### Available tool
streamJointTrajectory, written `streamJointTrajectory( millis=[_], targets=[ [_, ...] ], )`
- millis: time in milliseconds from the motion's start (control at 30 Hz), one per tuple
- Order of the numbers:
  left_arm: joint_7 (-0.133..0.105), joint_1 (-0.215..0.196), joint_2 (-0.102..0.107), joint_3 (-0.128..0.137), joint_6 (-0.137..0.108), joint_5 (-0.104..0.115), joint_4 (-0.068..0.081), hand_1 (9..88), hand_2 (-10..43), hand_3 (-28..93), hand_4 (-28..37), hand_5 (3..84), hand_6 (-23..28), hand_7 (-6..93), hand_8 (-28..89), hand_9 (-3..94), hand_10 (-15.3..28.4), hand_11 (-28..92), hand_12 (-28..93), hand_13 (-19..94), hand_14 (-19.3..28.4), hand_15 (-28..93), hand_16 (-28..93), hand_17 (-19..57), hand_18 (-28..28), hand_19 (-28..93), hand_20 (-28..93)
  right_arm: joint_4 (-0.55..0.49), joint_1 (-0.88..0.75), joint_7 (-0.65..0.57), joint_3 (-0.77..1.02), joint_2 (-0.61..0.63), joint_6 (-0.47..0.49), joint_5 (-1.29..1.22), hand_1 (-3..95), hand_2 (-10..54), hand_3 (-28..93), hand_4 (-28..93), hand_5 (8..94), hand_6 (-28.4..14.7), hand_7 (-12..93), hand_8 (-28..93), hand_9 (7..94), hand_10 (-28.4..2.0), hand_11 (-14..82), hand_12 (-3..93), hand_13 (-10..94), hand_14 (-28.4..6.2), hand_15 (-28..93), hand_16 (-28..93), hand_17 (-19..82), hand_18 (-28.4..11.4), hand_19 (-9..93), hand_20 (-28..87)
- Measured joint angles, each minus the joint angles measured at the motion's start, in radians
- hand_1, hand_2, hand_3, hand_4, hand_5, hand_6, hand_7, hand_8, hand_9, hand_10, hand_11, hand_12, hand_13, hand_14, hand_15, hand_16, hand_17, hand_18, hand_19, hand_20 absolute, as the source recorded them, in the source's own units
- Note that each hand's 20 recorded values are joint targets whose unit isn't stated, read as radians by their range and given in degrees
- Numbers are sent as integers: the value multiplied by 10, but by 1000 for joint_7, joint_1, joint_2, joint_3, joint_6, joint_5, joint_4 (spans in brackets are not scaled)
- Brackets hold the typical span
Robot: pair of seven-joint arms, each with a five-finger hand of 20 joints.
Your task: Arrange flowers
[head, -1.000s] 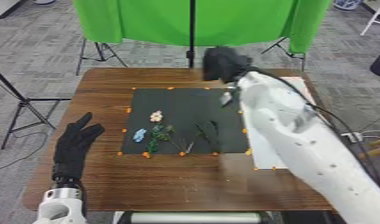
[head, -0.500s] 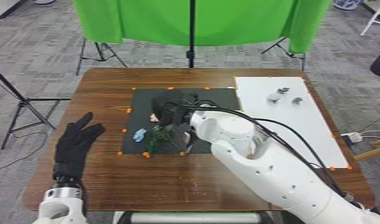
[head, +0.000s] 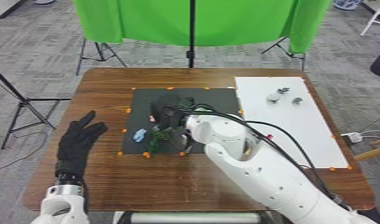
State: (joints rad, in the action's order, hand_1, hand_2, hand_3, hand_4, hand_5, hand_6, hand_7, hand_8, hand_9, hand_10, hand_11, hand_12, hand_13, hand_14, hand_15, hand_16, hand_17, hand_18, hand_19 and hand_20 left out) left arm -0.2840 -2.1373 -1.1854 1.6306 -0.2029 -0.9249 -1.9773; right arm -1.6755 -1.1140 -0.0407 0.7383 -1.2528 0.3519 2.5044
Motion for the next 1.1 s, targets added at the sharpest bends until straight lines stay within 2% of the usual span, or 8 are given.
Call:
streamJointTrajectory(
  millis=[633, 800, 967, 1100],
  targets=[
    [-1, -1, -1, 1, 2, 0, 0, 166, 27, 650, -283, 430, 37, 89, -40, 469, 138, 210, 170, 380, 163, 205, 69, 55, 142, 102, 260, 35, -22, 42, 17, -18, 9, 81, 554, -95, 517, -147, 682, 40, 189, 66, 827, -91, 151, 366, 879, -15, 590, 336, 603, -104, 932, 556],
    [-1, -1, -1, 2, 4, 0, 0, 168, 27, 649, -283, 430, 37, 90, -40, 469, 138, 209, 169, 380, 163, 205, 69, 55, 141, 101, 259, 39, -22, 49, 26, -18, 16, 95, 503, -95, 585, -170, 659, 45, 178, 32, 815, -95, 183, 339, 878, -16, 591, 336, 602, -106, 932, 556],
    [-1, -2, -1, 3, 4, 0, 0, 169, 26, 650, -283, 429, 37, 91, -40, 469, 138, 209, 169, 380, 163, 204, 69, 54, 142, 101, 259, 39, -22, 59, 32, -17, 31, 117, 454, -95, 626, -174, 632, 48, 170, -89, 792, -106, 240, 261, 875, -19, 591, 336, 598, -107, 932, 555],
    [-2, -3, -2, 4, 4, 0, -1, 170, 26, 650, -283, 429, 36, 91, -41, 468, 138, 209, 170, 380, 163, 204, 69, 54, 142, 101, 259, 38, -21, 63, 32, -15, 40, 126, 438, -95, 629, -170, 616, 46, 165, -98, 787, -111, 249, 242, 874, -19, 590, 335, 597, -109, 932, 554]
  ],
)
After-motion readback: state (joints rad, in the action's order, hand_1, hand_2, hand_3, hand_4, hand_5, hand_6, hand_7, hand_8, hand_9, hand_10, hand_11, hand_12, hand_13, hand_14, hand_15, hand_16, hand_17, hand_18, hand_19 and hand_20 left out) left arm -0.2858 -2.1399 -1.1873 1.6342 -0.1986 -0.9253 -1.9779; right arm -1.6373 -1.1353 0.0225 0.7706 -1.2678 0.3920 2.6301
